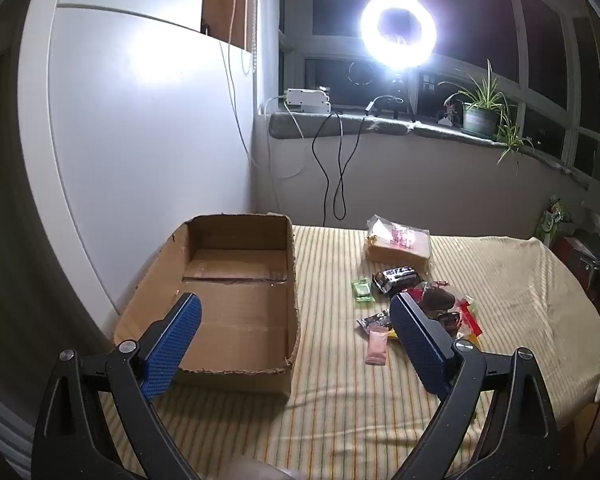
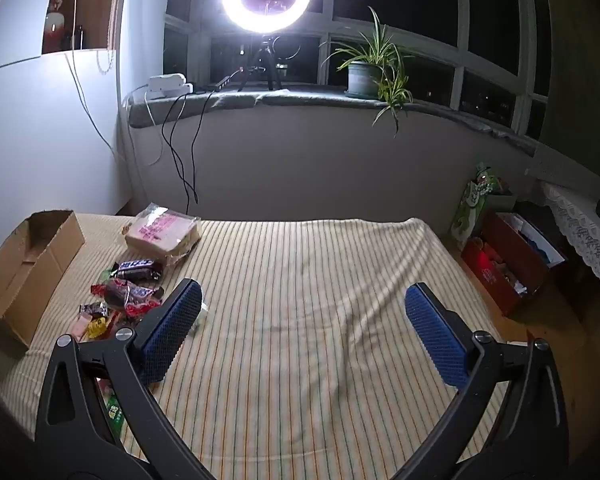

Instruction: Organize snacks

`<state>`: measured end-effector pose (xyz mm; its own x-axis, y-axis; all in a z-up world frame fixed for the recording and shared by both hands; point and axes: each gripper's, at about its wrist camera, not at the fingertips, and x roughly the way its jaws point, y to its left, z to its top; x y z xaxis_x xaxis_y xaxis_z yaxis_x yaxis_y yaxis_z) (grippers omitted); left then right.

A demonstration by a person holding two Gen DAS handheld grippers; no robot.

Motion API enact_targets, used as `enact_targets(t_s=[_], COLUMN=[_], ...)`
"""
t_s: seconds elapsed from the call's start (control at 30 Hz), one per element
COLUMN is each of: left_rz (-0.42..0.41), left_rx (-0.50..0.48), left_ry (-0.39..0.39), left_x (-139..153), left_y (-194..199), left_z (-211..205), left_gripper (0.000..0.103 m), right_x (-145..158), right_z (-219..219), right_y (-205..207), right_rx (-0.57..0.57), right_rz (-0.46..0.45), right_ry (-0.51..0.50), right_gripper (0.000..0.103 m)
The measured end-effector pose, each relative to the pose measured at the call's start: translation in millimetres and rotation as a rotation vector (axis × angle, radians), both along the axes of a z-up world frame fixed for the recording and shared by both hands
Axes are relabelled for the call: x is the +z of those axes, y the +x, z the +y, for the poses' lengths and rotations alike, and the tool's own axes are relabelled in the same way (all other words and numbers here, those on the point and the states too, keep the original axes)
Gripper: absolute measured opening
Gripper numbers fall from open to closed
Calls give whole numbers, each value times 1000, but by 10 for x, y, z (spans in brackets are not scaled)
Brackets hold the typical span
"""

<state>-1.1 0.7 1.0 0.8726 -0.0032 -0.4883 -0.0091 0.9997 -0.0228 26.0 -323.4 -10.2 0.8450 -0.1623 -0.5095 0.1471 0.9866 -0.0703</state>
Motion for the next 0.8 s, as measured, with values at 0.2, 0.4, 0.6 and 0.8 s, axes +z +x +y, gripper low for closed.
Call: enact_targets(t_s=[0.2, 0.4, 0.6, 0.8], left_rz=[-13, -8, -10, -12], left_rx=[-10, 5, 3, -1], left_ry=[-17, -11, -9, -8], left_x=[13, 57, 34, 38], left_y=[-11, 41, 29, 16], left_z=[62, 73, 47, 27], left_gripper=[95, 95, 95, 95], right_x=[67, 70, 88, 77], right_z=[10, -9, 20, 28], right_y=[-23, -34, -29, -28], right_rx=[-12, -10, -2, -1], right_rz=[-35, -38, -32, -32], right_ry=[-21, -20, -13, -13], right_gripper=[103, 103, 103, 103])
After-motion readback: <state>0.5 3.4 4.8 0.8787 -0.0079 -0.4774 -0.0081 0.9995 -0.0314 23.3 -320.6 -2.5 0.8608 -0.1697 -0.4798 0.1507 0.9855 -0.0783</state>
